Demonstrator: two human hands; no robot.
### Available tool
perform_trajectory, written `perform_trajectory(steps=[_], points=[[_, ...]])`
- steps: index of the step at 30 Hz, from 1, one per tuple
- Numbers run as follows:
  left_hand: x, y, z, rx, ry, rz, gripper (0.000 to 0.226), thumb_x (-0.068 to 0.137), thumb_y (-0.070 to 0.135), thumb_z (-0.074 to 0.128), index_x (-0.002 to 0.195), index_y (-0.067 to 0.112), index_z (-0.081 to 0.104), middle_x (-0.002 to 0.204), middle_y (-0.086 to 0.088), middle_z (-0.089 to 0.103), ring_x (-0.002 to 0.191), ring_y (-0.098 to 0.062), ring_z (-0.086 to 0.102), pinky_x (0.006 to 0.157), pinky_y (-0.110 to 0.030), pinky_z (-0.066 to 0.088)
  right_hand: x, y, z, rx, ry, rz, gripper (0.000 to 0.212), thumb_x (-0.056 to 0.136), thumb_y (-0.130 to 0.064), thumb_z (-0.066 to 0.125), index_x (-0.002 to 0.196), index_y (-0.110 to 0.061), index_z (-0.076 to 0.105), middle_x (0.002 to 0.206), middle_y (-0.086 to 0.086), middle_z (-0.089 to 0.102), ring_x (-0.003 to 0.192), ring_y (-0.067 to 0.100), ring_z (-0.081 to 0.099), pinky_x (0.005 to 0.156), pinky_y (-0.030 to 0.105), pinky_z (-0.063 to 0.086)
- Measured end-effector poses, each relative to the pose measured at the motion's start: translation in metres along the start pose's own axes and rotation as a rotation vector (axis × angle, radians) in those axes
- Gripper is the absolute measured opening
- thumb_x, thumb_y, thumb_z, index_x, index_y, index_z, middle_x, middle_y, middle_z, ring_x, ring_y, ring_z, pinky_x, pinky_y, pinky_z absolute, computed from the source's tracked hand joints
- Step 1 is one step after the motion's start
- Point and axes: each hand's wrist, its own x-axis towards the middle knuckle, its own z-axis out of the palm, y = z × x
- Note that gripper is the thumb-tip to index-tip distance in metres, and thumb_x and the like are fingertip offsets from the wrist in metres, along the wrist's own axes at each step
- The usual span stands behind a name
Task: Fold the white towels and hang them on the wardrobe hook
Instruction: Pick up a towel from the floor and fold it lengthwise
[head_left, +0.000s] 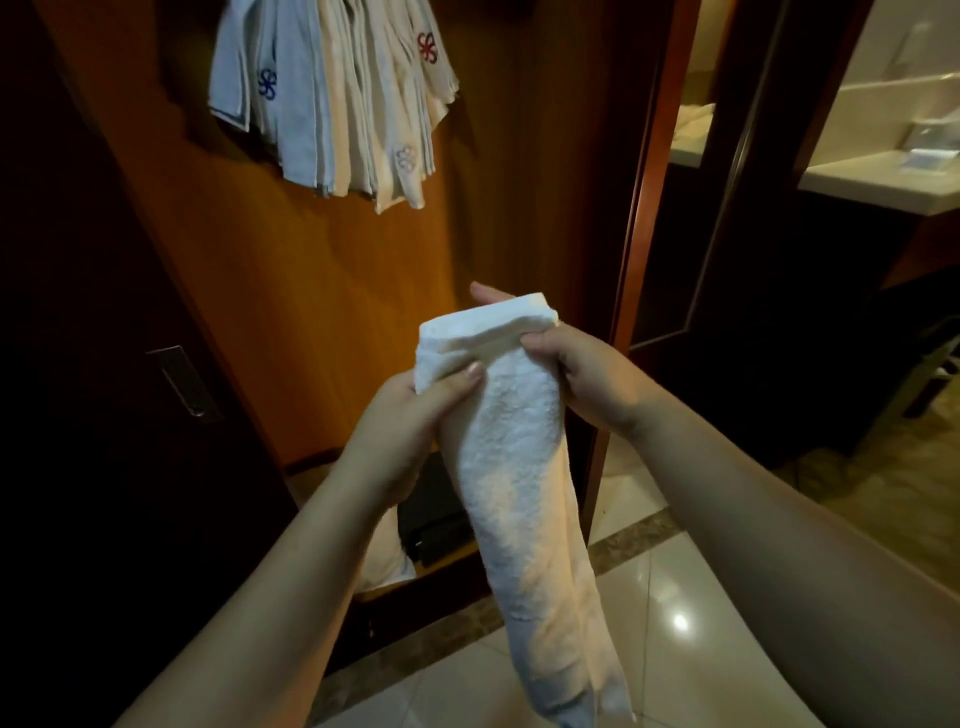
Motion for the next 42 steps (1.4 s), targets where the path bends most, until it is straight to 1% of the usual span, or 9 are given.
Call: perform_trajectory(steps=[5,12,17,25,28,31,36,40,42], points=[[0.007,0.021,0.011,-0.138,0.130,0.004,0.018,0.093,0.023,0.062,0.108,0.017,0.067,0.100,0.000,0.077,0.095,-0.018,0.074,0.084,-0.037,0.057,-0.003,0.032,-0.005,0.210,0.163,0.094,0.043,0.089,-0.045,0.050,0.124,-0.024,0.063,0.124,0.002,0.070,0.123,0.020,0.062,0.109,0.042,0.046],[0.020,0.044,0.002,-0.210,0.247,-0.007,0.014,0.092,0.030,0.067,0.106,0.025,0.067,0.100,0.004,0.076,0.099,-0.018,0.072,0.090,-0.047,0.055,-0.014,0.066,0.004,0.023,0.207,0.174,0.071,0.082,-0.043,0.066,0.144,-0.022,0.039,0.137,0.001,0.059,0.121,0.012,0.060,0.100,0.034,0.047],[0.026,0.056,-0.004,-0.225,0.266,0.010,0.020,0.092,0.032,0.067,0.111,0.026,0.066,0.103,0.003,0.076,0.102,-0.021,0.070,0.093,-0.052,0.053,-0.014,0.079,0.021,-0.071,0.339,0.046,0.038,0.093,-0.022,0.069,0.110,-0.045,0.044,0.126,0.001,0.058,0.109,0.010,0.066,0.093,0.032,0.056],[0.030,0.073,-0.014,-0.185,0.204,0.079,0.034,0.091,0.029,0.066,0.124,0.021,0.062,0.114,-0.001,0.074,0.107,-0.021,0.070,0.096,-0.050,0.052,-0.006,0.064,0.044,-0.281,0.431,-0.003,0.029,0.096,-0.031,0.065,0.115,-0.038,0.045,0.097,-0.027,0.049,0.075,-0.024,0.054,0.064,0.000,0.044],[0.031,0.078,-0.018,-0.163,0.199,0.087,0.037,0.090,0.029,0.067,0.125,0.018,0.062,0.115,-0.002,0.074,0.109,-0.021,0.069,0.097,-0.050,0.051,-0.002,0.056,0.045,-0.367,0.413,-0.032,0.008,0.097,-0.035,0.063,0.097,-0.030,0.056,0.093,-0.005,0.064,0.080,-0.003,0.065,0.069,0.022,0.053],[0.031,0.085,-0.021,-0.153,0.210,0.099,0.030,0.091,0.029,0.066,0.120,0.021,0.064,0.108,0.002,0.076,0.103,-0.016,0.071,0.093,-0.045,0.053,-0.001,0.055,0.046,-0.372,0.440,-0.046,0.019,0.102,-0.039,0.053,0.097,-0.021,0.057,0.095,0.018,0.063,0.077,0.029,0.061,0.071,0.050,0.051],[0.032,0.093,-0.021,-0.172,0.194,0.119,0.022,0.093,0.027,0.064,0.114,0.020,0.065,0.105,0.001,0.077,0.102,-0.018,0.072,0.089,-0.043,0.055,0.000,0.056,0.054,-0.309,0.535,-0.127,0.015,0.106,-0.038,0.040,0.097,-0.029,0.048,0.075,-0.003,0.051,0.062,0.005,0.049,0.056,0.029,0.041],[0.035,0.094,-0.015,-0.220,0.177,0.109,0.022,0.095,0.028,0.062,0.113,0.018,0.066,0.106,-0.003,0.076,0.103,-0.022,0.072,0.090,-0.047,0.055,0.002,0.056,0.057,-0.281,0.628,-0.179,0.010,0.105,-0.035,0.041,0.097,-0.031,0.046,0.074,-0.004,0.048,0.060,0.006,0.046,0.056,0.041,0.041],[0.036,0.096,-0.013,-0.236,0.162,0.112,0.022,0.094,0.029,0.062,0.113,0.017,0.066,0.106,-0.004,0.076,0.103,-0.023,0.072,0.088,-0.047,0.056,0.003,0.053,0.055,-0.257,0.647,-0.210,0.005,0.103,-0.035,0.045,0.099,-0.032,0.046,0.077,-0.006,0.049,0.061,0.001,0.046,0.056,0.032,0.041]])
